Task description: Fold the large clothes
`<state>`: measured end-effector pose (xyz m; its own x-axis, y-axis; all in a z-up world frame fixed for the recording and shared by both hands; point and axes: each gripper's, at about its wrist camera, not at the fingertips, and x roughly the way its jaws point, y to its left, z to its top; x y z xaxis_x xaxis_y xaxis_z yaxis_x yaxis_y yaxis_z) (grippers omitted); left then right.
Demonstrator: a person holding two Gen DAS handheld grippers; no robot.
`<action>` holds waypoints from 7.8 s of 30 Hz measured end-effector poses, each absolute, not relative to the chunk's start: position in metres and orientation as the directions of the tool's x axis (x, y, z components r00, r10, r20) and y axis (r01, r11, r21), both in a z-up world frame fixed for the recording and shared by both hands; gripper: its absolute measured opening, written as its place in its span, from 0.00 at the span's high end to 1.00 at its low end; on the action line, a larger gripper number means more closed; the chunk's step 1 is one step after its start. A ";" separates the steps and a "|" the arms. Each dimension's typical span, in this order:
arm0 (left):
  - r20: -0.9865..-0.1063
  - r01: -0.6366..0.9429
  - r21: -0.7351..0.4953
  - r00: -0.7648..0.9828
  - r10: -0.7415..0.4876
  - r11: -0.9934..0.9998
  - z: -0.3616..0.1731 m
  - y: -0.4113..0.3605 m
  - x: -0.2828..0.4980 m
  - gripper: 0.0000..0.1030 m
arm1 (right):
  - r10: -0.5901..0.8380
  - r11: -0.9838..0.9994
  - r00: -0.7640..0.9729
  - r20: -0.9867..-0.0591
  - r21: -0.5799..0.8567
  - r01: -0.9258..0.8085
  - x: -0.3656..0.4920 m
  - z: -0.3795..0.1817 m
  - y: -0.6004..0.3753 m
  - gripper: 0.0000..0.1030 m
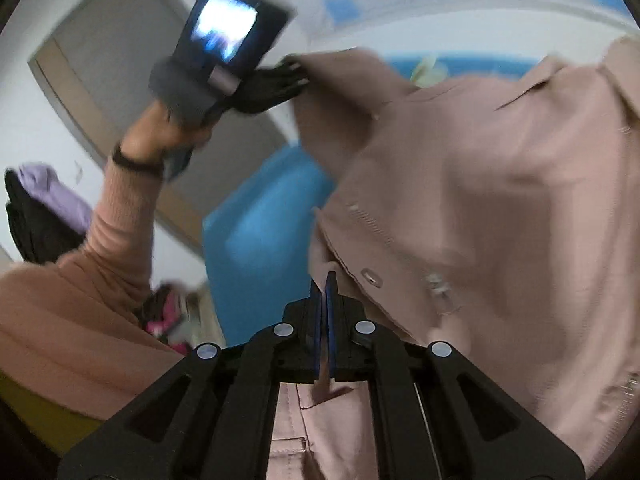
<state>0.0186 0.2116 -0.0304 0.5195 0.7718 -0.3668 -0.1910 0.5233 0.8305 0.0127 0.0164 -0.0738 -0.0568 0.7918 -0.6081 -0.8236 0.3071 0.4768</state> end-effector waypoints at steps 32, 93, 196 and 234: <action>-0.701 0.261 -0.403 0.528 -0.480 0.877 -0.112 0.126 -0.087 0.18 | 0.372 0.928 0.531 -0.762 0.287 -0.238 0.114 -0.090 -0.279 0.63; -0.769 0.223 -0.224 0.558 -0.312 0.949 -0.101 0.114 -0.014 0.76 | 0.299 0.724 0.479 -0.825 -0.130 -0.677 0.083 -0.098 -0.101 0.96; -0.845 0.228 0.063 0.530 -0.069 0.972 -0.088 0.054 0.206 0.95 | 0.255 0.811 0.688 -0.679 -0.238 -0.535 0.210 -0.010 -0.081 0.90; -0.717 0.397 0.022 0.646 -0.262 0.917 -0.042 0.023 0.084 0.35 | 0.358 0.931 0.530 -0.769 0.251 -0.265 0.062 -0.109 -0.299 0.55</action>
<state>0.0835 0.0226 -0.0420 0.6461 -0.2624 -0.7167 0.3974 0.9174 0.0224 0.0621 -0.2992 -0.1087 0.5298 0.3583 -0.7687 -0.2648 0.9310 0.2513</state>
